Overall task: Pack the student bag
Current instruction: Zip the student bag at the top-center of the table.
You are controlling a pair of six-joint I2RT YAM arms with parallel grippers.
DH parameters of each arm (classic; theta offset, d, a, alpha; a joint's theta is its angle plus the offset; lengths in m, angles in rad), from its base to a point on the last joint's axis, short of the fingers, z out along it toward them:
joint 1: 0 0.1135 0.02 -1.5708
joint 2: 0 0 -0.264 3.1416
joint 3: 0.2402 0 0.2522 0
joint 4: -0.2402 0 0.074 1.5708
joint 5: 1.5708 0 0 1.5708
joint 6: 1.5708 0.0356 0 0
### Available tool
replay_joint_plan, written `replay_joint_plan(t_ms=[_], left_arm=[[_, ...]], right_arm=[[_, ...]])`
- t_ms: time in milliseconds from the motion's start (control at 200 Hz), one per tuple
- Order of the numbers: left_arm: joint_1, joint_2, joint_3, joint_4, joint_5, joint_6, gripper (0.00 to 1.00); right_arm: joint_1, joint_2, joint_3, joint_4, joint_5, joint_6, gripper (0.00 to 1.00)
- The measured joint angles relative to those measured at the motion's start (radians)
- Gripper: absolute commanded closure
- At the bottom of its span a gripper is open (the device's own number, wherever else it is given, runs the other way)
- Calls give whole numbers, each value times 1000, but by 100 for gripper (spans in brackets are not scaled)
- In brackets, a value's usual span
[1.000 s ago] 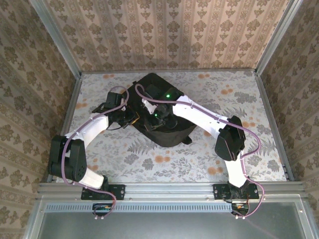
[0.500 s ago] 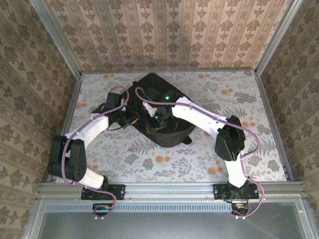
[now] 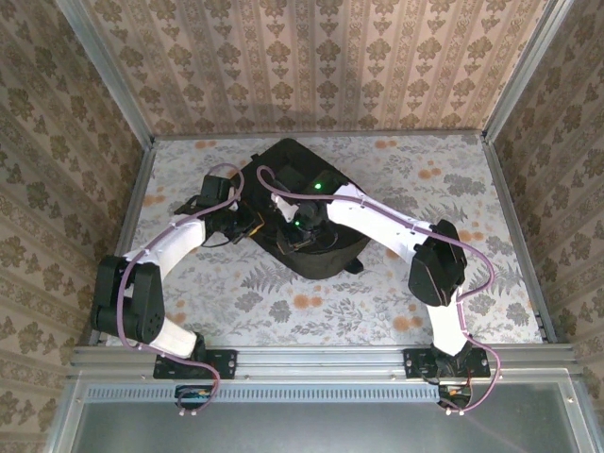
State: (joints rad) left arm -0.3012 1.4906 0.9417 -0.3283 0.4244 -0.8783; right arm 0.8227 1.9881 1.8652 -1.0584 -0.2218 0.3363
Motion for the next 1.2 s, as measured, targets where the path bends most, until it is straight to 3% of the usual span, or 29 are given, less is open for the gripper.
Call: replay_joint_plan(t_ms=[555,630,705,770,900,1055,1195], left_arm=[[2,0,-4,2,3,-1,100],[2,0,-5,4,3,-3,100],[4,0,-5,5,7,-4,100],[8,0,-6,5,10,-4,100],[14,0,-6,5,11,-4,89],[32,0,-5,-3,13,0,67],[49,0,-5,-16,13,4,68]], right_arm=[[14,37,0,7,-48,4,75],[14,39,0,8,-47,5,82],[14,42,0,15,-43,13,100],[14,45,0,22,-40,21,100],[14,45,-1,32,-40,19,100],[14,11,-53,39,-42,19,100],[14,-59,-145,72,-41,34,100]])
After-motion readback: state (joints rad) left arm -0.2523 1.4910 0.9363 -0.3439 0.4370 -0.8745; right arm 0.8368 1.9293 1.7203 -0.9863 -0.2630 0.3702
